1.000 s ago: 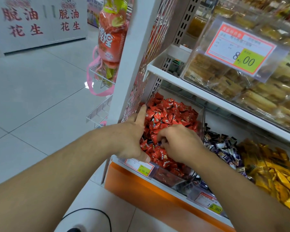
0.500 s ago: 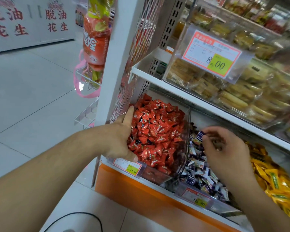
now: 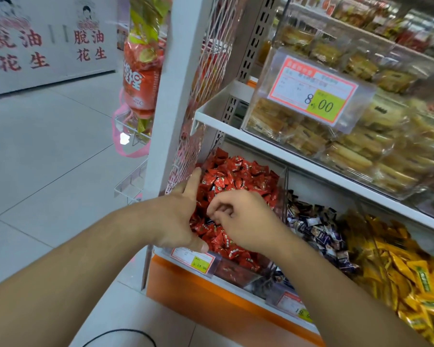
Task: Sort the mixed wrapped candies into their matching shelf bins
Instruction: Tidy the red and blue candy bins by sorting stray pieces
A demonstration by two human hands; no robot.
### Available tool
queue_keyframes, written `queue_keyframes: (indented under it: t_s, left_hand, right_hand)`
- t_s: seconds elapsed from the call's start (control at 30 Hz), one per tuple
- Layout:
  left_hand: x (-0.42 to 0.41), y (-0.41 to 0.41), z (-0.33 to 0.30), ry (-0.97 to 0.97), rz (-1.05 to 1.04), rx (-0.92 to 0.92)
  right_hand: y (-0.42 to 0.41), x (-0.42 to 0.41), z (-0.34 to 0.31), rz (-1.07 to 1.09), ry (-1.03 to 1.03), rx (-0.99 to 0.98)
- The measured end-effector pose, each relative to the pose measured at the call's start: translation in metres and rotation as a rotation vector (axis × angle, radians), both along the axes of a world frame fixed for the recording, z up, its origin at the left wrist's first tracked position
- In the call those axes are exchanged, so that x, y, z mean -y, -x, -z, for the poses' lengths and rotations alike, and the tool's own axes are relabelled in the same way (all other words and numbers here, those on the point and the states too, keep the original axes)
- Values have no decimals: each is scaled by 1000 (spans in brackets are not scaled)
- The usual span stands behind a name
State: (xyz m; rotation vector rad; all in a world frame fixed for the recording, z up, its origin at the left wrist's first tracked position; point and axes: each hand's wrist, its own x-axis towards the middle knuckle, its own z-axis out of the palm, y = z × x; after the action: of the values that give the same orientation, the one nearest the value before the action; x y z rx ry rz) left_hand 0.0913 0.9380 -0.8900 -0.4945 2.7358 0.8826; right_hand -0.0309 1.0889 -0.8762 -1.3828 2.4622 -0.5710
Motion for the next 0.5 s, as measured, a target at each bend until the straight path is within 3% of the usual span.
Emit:
queue_keyframes:
  t_s: [0.1,0.23,0.4,0.5]
  left_hand:
    - [-1,1,2,17,-7,-1]
    - [0,0,2,-5,-16,-3]
    - [-2,0,-1,-11,-18,-4]
    - [-3,-1,-2,1,-15,-9]
  right_hand:
    - [14,16,22,-19,-205,-101]
    - [27,20,32,26,-285,-272]
    - [29,19,29,1,-282,-173]
    - [24,20,30,-22,-323,-213]
